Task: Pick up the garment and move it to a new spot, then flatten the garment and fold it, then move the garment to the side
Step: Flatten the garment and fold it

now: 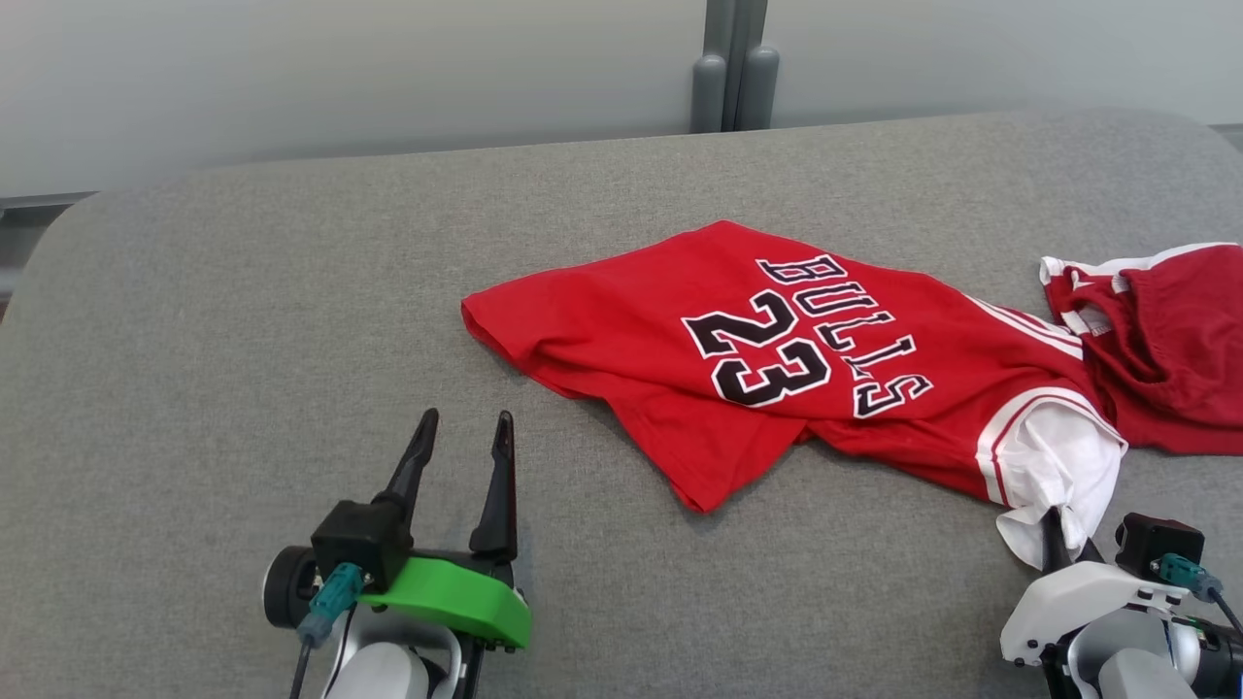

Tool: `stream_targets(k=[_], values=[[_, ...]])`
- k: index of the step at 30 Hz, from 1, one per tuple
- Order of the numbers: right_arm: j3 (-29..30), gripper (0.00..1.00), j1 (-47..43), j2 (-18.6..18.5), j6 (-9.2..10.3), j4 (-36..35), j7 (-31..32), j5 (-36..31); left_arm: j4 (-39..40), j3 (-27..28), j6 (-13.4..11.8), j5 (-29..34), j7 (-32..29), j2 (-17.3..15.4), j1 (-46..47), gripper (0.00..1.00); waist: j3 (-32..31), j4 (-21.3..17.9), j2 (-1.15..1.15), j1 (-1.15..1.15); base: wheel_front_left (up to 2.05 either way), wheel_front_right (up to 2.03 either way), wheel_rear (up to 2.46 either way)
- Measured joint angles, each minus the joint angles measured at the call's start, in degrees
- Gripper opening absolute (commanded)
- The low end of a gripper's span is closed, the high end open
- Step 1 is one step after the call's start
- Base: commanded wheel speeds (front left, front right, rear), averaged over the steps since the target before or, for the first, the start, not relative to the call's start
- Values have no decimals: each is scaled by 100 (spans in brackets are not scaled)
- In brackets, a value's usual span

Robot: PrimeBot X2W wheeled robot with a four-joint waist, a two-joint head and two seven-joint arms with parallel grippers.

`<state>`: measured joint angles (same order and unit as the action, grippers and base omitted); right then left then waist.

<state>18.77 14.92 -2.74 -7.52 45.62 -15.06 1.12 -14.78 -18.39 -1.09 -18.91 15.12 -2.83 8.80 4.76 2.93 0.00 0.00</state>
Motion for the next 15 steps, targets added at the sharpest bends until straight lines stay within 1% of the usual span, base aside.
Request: stream_targets(k=[1, 2, 6, 9, 11, 15], values=[[-52, 48, -24, -1, 0, -20, 0, 32, -35, -57, 14, -20, 0, 0, -4, 100, -5, -26, 0, 0, 0, 0, 0], [-92, 100, -42, 2, 0, -56, 0, 88, -65, -127, 32, -38, 0, 0, -7, 100, -10, -53, 0, 0, 0, 0, 0], [-171, 100, -93, -1, 0, -235, 0, 183, -269, -546, 118, -170, 0, 2, -9, 100, -35, -165, 0, 0, 0, 0, 0], [-159, 100, -182, -1, 0, -488, 0, 216, -486, -968, 221, -256, -2, 1, -7, 100, -59, -254, 0, 0, 0, 0, 0], [-155, 100, -216, -3, 0, -709, 0, 234, -632, -1260, 315, -349, -43, 5, 7, 100, -72, -320, 0, 0, 0, 0, 0], [-216, 100, -259, -2, 0, -1213, 0, 321, -1025, -1786, 415, -489, -64, 5, 151, 100, -84, -486, 0, 0, 0, 0, 0]])
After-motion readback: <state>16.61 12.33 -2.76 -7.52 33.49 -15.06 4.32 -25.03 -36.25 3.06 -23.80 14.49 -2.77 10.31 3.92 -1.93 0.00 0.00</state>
